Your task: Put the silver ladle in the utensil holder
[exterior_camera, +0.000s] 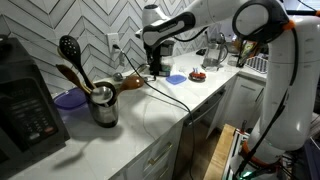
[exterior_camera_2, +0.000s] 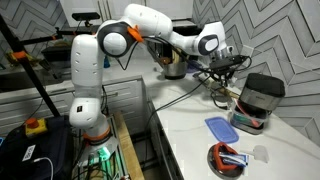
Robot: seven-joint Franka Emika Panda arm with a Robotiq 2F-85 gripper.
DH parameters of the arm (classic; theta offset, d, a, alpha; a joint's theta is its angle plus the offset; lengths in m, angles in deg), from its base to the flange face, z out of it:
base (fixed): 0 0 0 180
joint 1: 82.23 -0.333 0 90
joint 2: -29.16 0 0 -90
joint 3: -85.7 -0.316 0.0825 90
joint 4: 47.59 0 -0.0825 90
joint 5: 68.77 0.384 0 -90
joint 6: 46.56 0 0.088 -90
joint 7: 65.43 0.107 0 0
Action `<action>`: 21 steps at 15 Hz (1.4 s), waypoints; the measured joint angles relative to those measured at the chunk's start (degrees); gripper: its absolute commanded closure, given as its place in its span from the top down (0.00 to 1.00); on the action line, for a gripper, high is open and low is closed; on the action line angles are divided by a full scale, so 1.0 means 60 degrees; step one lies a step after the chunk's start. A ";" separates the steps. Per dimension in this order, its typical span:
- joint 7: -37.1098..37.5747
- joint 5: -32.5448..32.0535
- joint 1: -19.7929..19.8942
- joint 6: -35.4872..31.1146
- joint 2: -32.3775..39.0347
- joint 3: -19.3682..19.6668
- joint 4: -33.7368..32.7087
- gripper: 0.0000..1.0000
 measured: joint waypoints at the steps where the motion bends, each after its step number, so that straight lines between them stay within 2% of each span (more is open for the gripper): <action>1: -0.0009 0.0000 0.0015 -0.0001 -0.0395 0.0047 0.0457 0.12; 2: 0.0015 0.0000 0.0016 -0.0004 -0.0783 0.0076 0.0910 0.46; 3: 0.0096 0.0081 0.0004 -0.0047 -0.1166 0.0079 0.1376 0.42; 4: 0.0298 0.0252 -0.0044 -0.0243 -0.1535 0.0071 0.1861 0.42; 5: 0.0599 0.0491 -0.0130 -0.0523 -0.1874 0.0055 0.2374 0.47; 8: 0.1810 0.0528 -0.0437 -0.1712 -0.2407 0.0040 0.3539 0.69; 12: 0.2564 -0.0143 -0.0451 -0.2737 -0.2054 0.0241 0.3938 0.99; 13: 0.2564 -0.0170 -0.0409 -0.2913 -0.1852 0.0367 0.3866 0.82; 15: 0.2566 -0.0157 -0.0307 -0.3168 -0.1371 0.0569 0.3535 0.97; 19: 0.2575 -0.0155 -0.0274 -0.3223 -0.0975 0.0601 0.3150 1.00; 21: 0.2766 -0.0230 -0.0283 -0.3655 -0.0903 0.0601 0.3064 1.00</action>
